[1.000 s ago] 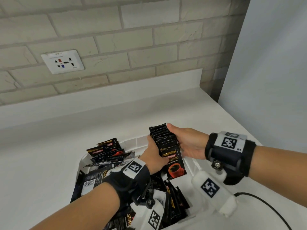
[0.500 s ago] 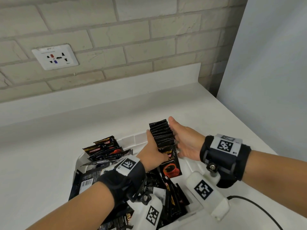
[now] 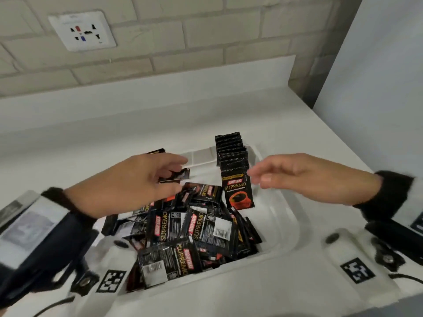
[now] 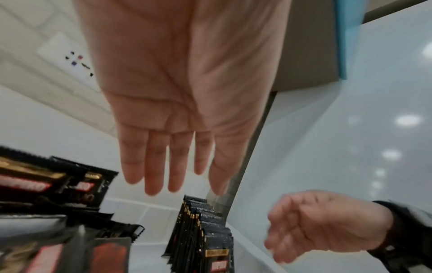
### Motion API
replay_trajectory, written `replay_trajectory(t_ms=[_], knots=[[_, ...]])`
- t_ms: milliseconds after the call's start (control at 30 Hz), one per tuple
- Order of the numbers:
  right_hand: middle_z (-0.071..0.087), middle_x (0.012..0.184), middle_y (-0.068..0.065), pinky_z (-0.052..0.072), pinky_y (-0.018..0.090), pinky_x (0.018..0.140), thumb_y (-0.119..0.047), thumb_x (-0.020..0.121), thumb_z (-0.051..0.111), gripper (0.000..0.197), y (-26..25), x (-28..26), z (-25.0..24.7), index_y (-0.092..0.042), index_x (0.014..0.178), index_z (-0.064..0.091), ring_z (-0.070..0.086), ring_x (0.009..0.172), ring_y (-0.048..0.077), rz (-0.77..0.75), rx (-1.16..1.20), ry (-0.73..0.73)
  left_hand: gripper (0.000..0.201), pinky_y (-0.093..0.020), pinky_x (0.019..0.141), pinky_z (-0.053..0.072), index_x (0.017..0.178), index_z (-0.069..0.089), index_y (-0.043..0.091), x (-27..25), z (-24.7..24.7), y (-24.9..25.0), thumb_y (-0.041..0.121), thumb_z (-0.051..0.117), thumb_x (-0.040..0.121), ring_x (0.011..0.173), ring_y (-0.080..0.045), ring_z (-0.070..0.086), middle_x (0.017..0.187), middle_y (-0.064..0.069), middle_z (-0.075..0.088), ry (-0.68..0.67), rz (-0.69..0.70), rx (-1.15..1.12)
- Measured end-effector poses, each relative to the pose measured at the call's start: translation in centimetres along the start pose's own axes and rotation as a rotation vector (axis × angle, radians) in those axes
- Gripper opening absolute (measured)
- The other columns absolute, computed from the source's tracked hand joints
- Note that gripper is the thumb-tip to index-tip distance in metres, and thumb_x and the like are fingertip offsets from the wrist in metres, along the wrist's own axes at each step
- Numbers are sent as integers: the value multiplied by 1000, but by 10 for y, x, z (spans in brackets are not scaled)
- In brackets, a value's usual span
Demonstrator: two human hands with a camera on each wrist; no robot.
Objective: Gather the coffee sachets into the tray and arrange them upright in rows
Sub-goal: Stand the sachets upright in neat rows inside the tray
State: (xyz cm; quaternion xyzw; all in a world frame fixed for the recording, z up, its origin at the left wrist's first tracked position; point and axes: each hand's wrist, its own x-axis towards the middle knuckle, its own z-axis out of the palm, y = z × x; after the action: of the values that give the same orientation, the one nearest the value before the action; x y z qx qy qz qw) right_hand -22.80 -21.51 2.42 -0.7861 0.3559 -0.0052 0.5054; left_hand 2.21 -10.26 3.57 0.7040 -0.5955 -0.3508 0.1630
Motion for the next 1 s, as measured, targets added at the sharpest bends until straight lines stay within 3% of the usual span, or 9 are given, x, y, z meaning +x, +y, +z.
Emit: replay_trajectory(t_ms=[133,267,333,400,467,600,733,900,1000], knots=[[53,116,-23,40,9,91,-36,92,48,33,3,-13,22,-37,124,47,54,104,-8,57,-285,-200,37,-3,89,34,101,46,61,-35,13,-8,39,63,77,102,25,46,111,41,53,-33,-25,53],[56,117,-8,43,21,97,-30,90,54,42,3,-1,37,-25,131,42,56,108,4,169,-88,-159,45,-10,89,41,105,33,66,-56,34,-10,56,58,68,66,22,49,118,43,34,-65,-37,207],[55,105,-8,44,26,99,-26,89,56,50,2,7,44,-19,135,37,54,111,11,247,3,-169,62,-9,105,27,113,24,75,-63,42,-18,76,54,58,100,37,27,127,52,17,-58,-5,225],[52,112,-7,41,28,99,-24,89,57,59,0,14,50,-17,141,29,49,117,14,319,33,-204,89,-17,108,16,122,0,78,-69,53,-32,96,37,42,126,27,-1,139,48,-6,-39,72,260],[43,135,0,39,28,99,-25,89,59,68,-1,22,55,-17,144,21,45,120,15,364,28,-219,105,-36,102,25,138,2,59,-70,66,-51,93,35,44,137,8,-6,151,26,-5,-28,134,444],[37,140,0,44,24,87,-27,85,64,76,-3,34,63,-17,145,18,50,109,14,408,29,-193,123,-42,86,39,149,9,28,-64,88,-65,87,33,44,141,-10,-4,153,-2,7,23,120,605],[49,103,-5,45,17,57,-16,84,65,75,1,41,74,-16,143,19,50,71,4,443,191,-140,130,-37,85,41,149,13,16,-59,101,-78,90,28,44,143,-22,-2,157,-9,8,75,101,789],[50,122,6,40,22,59,-18,78,72,71,3,42,83,-18,136,30,52,91,17,417,188,-95,132,-42,86,40,149,11,14,-54,111,-86,88,44,45,144,-25,-6,157,-3,4,150,157,874],[50,124,7,48,25,69,-16,76,74,66,3,42,85,-19,129,35,54,100,19,399,212,-74,120,-51,91,40,149,10,15,-52,113,-90,84,34,54,144,-24,-6,157,-1,5,191,173,876]])
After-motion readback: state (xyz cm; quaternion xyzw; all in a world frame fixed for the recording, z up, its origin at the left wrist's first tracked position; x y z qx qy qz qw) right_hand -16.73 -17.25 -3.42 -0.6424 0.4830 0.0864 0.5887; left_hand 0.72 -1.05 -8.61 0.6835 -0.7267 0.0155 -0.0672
